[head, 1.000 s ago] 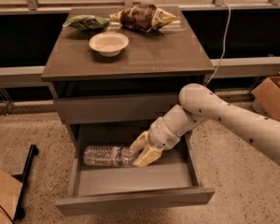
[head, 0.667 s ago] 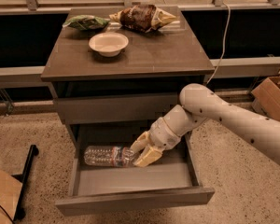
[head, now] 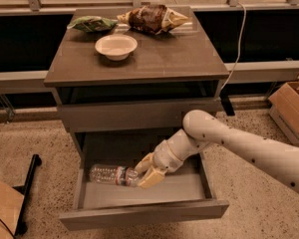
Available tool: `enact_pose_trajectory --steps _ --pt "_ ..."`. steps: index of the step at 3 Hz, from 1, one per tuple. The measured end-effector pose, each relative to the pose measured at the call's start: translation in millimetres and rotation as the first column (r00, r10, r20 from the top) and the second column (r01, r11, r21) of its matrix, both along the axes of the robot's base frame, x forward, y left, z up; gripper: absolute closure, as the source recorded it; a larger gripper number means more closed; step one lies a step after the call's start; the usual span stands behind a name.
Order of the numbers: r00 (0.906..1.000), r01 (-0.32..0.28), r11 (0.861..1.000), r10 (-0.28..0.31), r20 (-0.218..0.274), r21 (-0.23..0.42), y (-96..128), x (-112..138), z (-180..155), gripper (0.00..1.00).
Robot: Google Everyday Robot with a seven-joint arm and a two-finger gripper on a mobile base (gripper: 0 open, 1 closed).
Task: Place water bottle into middle drawer
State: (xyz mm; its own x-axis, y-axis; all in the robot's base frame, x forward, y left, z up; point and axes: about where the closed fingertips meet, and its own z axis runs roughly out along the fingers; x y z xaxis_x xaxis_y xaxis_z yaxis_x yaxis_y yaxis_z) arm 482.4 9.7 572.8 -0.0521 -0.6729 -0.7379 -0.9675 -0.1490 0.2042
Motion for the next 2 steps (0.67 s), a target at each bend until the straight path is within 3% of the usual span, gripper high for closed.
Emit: enact_pose_trajectory --steps 1,2 --pt "0.999 0.023 1.0 -0.023 -0.038 -0.006 -13.7 12.7 -61.0 1.0" --pt "0.9966 0.028 1.0 -0.029 -0.077 -0.011 -28.7 24.6 -100.4 1.0"
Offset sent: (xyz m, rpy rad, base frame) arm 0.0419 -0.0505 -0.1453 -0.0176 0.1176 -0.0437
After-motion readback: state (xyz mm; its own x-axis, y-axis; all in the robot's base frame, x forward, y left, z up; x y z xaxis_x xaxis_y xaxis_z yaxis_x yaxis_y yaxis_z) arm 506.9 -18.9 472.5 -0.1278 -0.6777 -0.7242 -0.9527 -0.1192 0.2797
